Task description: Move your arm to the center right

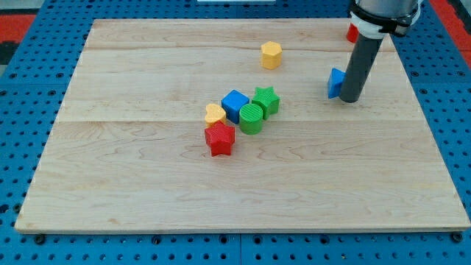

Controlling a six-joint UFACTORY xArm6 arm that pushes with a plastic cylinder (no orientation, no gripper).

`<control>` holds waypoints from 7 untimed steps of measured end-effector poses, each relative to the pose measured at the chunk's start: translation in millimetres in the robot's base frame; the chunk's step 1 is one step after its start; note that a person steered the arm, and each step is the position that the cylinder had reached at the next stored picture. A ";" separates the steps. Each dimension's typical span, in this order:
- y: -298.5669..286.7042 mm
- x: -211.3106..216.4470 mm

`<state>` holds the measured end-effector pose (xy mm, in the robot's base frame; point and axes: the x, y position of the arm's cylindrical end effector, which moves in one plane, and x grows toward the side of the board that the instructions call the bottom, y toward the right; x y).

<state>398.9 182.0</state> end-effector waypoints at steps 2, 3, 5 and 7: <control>12.8 12.6; 28.4 12.7; 48.0 12.7; 53.0 12.7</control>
<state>411.7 235.0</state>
